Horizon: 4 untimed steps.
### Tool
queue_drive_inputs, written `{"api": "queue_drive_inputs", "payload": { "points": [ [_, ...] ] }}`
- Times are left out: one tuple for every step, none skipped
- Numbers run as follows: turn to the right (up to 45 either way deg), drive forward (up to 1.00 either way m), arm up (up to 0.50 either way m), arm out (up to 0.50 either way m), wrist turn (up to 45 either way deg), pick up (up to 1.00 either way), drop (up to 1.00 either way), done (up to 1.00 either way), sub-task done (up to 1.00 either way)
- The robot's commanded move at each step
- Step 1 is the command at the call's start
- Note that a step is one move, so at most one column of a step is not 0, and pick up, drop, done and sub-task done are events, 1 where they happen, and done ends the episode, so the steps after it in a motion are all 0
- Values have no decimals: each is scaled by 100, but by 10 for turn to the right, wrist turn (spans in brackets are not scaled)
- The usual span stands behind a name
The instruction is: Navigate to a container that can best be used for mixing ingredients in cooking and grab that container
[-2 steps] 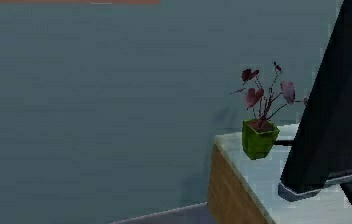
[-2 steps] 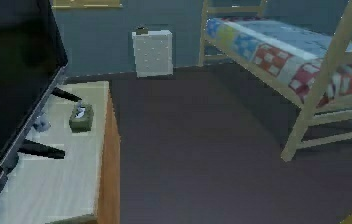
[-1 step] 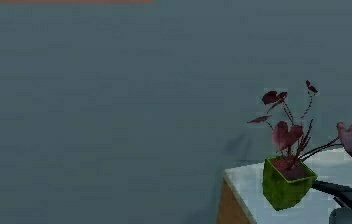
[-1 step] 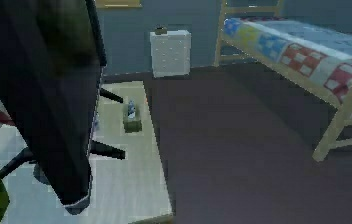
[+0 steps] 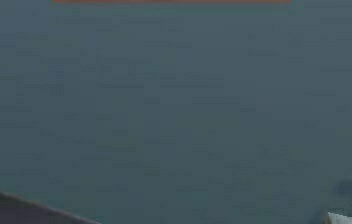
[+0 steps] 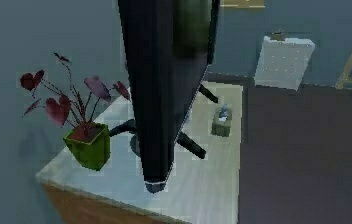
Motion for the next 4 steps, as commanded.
{"api": "queue_drive_inputs", "payload": {
  "points": [
    [-60,0,0,0,0,0,0,0,0],
    [360,0,0,0,0,0,0,0,0],
    [30,0,0,0,0,0,0,0,0],
    [0,35,0,0,0,0,0,0,0]
  ]
}}
